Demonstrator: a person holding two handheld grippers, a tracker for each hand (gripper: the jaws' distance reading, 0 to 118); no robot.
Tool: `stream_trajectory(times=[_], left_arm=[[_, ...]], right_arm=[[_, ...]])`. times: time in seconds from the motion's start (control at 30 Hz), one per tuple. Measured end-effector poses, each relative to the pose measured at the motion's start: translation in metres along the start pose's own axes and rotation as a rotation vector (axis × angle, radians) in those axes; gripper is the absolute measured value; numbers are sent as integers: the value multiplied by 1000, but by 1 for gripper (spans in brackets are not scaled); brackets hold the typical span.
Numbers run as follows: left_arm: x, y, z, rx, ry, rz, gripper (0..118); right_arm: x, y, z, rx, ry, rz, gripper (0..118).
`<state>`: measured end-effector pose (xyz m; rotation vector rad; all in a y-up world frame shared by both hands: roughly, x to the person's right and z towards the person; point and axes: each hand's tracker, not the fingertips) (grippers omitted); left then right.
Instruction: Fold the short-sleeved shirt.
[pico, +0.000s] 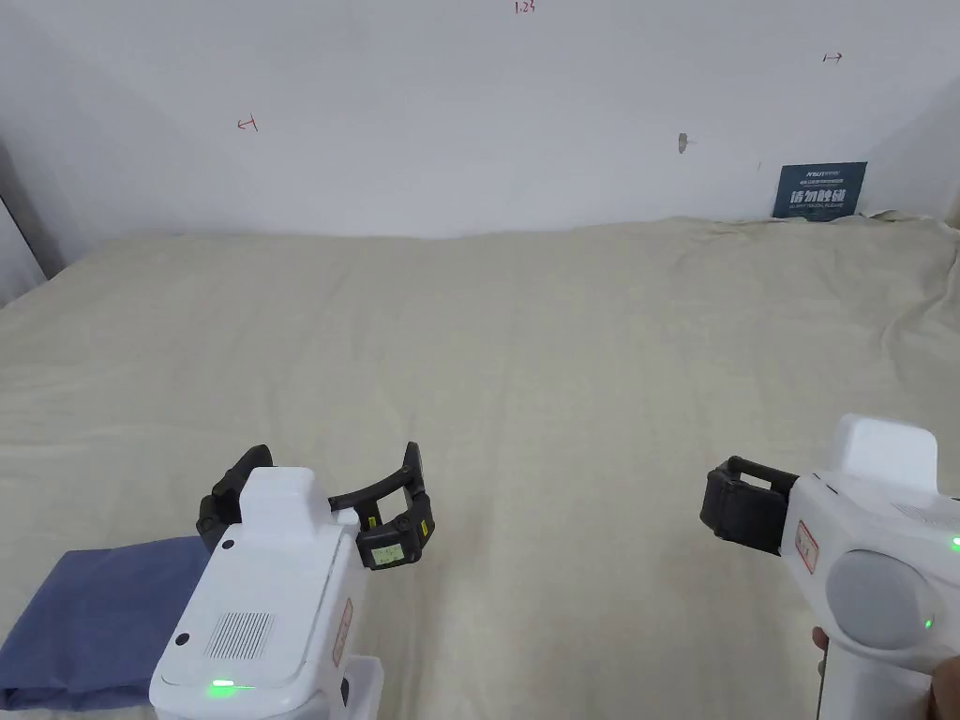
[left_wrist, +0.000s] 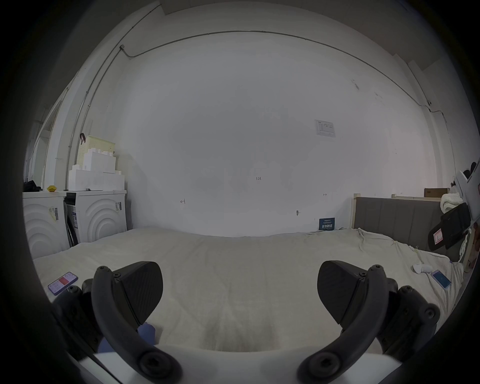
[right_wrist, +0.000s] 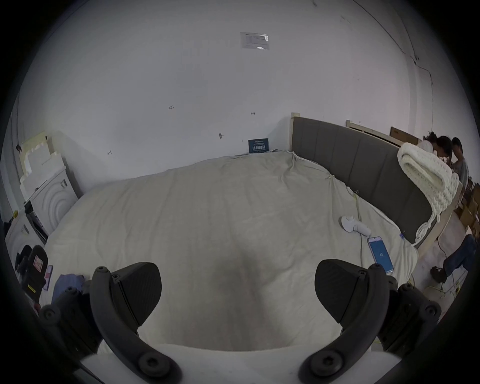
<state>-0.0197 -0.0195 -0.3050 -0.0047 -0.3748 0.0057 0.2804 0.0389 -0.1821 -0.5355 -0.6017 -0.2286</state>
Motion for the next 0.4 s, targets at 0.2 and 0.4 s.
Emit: stream_trajectory(times=[0.2,0.4], left_arm=[[-2,1,0,2,4,1,118],[-3,2,1,6,6,-1,118]], right_arm=[[0,1,2,19,-1,12,117],[4,-2,8,124,41,34,117]])
